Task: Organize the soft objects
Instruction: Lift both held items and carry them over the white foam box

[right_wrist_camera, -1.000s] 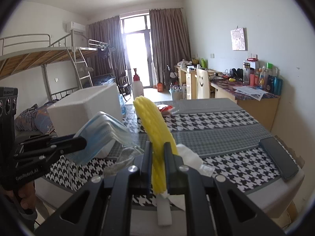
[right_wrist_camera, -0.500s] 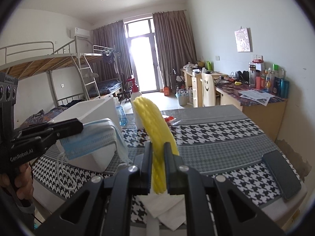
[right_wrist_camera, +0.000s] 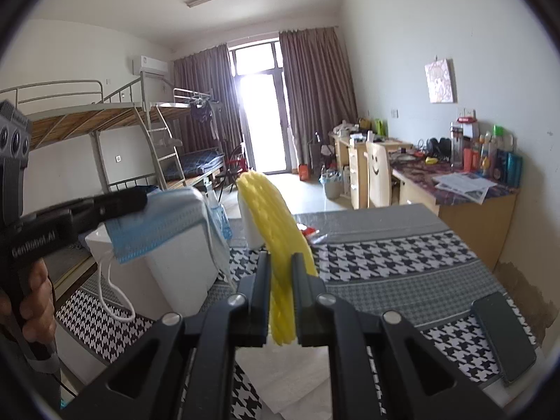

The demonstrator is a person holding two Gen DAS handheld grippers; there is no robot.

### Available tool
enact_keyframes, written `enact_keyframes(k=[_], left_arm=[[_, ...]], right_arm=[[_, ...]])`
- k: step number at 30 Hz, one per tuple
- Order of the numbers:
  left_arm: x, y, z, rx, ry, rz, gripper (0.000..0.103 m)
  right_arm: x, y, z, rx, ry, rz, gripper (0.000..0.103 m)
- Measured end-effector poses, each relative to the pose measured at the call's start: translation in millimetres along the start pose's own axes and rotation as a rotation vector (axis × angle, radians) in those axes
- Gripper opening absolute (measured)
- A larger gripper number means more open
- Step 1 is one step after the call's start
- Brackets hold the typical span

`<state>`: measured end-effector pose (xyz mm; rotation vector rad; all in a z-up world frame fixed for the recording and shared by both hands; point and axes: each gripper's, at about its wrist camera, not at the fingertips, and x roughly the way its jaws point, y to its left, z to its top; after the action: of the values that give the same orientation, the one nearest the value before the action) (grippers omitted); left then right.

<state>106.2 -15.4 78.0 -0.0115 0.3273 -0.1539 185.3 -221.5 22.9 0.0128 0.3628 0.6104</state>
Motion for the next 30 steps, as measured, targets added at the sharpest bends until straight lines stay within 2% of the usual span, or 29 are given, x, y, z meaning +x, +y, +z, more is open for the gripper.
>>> enact_keyframes(k=[6,12,30], left_arm=[[-5,7,7,-0.019,-0.037,0.026,0.006],[-9,15,10,-0.028,-0.045,0.055,0.006],[-20,43,30,-0.039,-0.085,0.137,0.006]], right_arm=[[-9,9,10,-0.018,-0.033,-0.019,0.014],[-6,18,14,-0.030,-0.029,-0.014,0.014],[2,45,39,-0.061,-0.066,0.030,0.014]])
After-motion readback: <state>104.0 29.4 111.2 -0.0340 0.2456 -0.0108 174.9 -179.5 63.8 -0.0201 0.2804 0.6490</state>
